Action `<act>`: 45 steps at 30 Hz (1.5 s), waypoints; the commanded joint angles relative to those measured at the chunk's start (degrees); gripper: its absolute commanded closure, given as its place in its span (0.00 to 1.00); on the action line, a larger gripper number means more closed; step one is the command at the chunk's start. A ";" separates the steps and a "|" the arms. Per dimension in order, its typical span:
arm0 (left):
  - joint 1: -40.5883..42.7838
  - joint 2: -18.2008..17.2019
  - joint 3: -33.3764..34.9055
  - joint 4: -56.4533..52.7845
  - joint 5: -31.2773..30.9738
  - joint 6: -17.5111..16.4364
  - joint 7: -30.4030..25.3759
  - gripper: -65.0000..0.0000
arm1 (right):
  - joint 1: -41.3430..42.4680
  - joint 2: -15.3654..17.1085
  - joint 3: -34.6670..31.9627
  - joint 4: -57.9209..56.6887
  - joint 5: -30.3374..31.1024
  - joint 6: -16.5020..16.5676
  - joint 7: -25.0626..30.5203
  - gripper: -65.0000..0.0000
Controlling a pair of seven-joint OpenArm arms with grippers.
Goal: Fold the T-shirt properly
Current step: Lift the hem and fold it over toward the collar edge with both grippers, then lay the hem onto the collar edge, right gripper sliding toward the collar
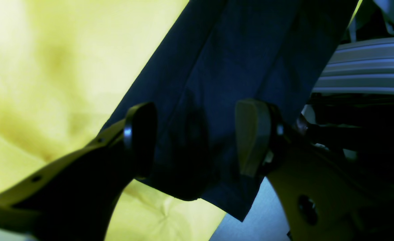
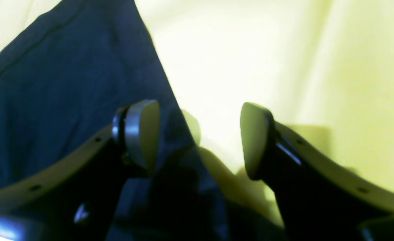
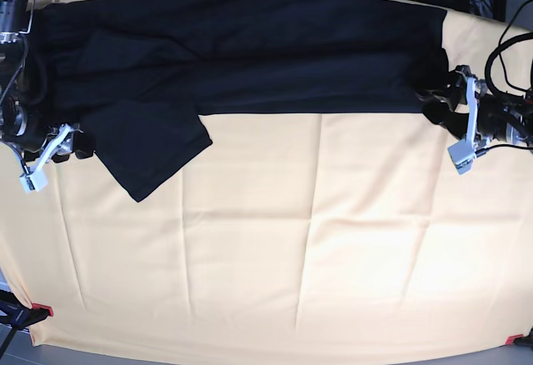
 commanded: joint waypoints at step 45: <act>-0.96 -1.40 -0.79 0.55 -0.95 -0.81 -4.48 0.40 | -6.54 0.55 0.63 29.35 35.12 8.95 -27.58 1.00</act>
